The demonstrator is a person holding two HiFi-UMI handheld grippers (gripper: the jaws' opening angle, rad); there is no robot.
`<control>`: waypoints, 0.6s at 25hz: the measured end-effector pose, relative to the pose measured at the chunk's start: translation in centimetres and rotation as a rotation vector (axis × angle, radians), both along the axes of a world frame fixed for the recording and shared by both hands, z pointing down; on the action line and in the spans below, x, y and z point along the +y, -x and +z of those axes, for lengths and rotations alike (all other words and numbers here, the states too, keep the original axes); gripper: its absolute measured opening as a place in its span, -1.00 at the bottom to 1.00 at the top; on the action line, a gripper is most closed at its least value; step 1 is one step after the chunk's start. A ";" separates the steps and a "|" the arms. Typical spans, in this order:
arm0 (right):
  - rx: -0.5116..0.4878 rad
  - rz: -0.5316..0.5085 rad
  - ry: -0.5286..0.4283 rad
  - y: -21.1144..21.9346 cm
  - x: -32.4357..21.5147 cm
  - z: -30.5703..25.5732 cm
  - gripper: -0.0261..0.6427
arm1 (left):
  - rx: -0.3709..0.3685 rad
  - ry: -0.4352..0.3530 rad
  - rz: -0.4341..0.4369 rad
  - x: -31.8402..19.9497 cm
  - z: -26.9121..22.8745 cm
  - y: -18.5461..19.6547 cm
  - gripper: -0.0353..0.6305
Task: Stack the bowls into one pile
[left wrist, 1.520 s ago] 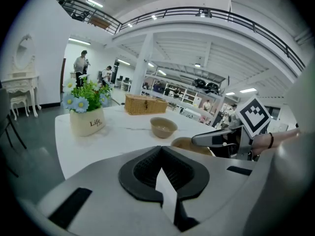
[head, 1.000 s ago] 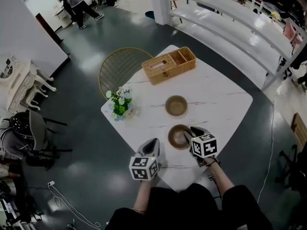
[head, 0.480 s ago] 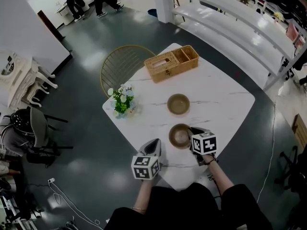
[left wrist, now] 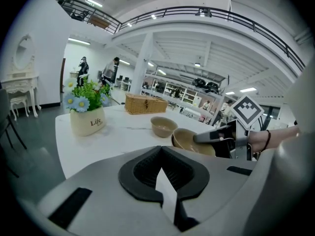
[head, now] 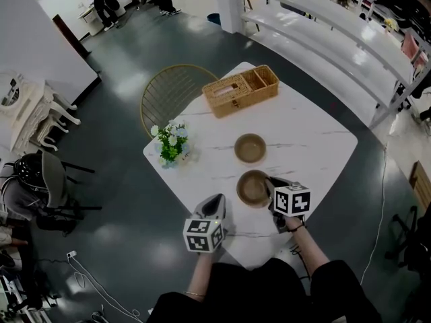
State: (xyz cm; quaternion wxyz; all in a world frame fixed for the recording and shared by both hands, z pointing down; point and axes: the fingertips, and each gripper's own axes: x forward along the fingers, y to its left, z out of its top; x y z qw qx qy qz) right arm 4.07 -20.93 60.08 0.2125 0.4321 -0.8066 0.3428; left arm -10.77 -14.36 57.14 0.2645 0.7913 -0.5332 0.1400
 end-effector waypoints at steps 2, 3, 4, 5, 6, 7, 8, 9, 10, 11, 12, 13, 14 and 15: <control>-0.006 0.002 -0.009 -0.1 -0.5 -0.6 -0.83 | 0.001 -0.006 0.000 -0.3 -0.3 0.0 -0.85; -0.013 0.003 -0.015 -0.1 -0.7 -0.9 -0.83 | 0.001 -0.010 0.001 -0.5 -0.4 0.0 -0.85; -0.020 0.004 -0.021 0.0 -1.0 -1.2 -0.83 | 0.001 -0.014 0.001 -0.7 -0.6 0.0 -0.85; -0.026 0.005 -0.027 0.0 -1.2 -1.6 -0.83 | 0.000 -0.018 0.002 -0.9 -0.8 0.0 -0.85; -0.031 0.005 -0.032 0.0 -1.5 -1.9 -0.83 | 0.000 -0.022 0.002 -1.1 -0.9 0.0 -0.85; -0.033 0.004 -0.037 0.1 -1.8 -2.2 -0.83 | 0.001 -0.026 0.003 -1.4 -1.1 0.0 -0.85; -0.033 0.004 -0.041 0.1 -2.1 -2.5 -0.83 | 0.002 -0.030 0.003 -1.7 -1.3 0.0 -0.85; -0.035 0.003 -0.045 0.1 -2.4 -2.7 -0.83 | 0.003 -0.034 0.003 -1.9 -1.4 0.0 -0.85; -0.036 0.002 -0.051 0.2 -2.8 -3.0 -0.83 | 0.004 -0.038 0.003 -2.2 -1.6 0.0 -0.85; -0.037 0.003 -0.056 0.2 -3.2 -3.3 -0.83 | 0.005 -0.042 0.003 -2.5 -1.7 0.1 -0.85; -0.039 0.003 -0.060 0.3 -3.6 -3.5 -0.83 | 0.005 -0.045 0.002 -2.8 -1.8 0.1 -0.85; -0.043 0.002 -0.064 0.4 -4.0 -3.7 -0.83 | 0.005 -0.048 0.002 -3.1 -1.9 0.1 -0.85; -0.045 0.001 -0.068 0.5 -4.4 -3.9 -0.83 | 0.004 -0.050 0.002 -3.4 -2.0 0.1 -0.85; -0.044 0.001 -0.072 0.5 -4.8 -4.0 -0.83 | 0.004 -0.052 0.002 -3.7 -2.1 0.1 -0.85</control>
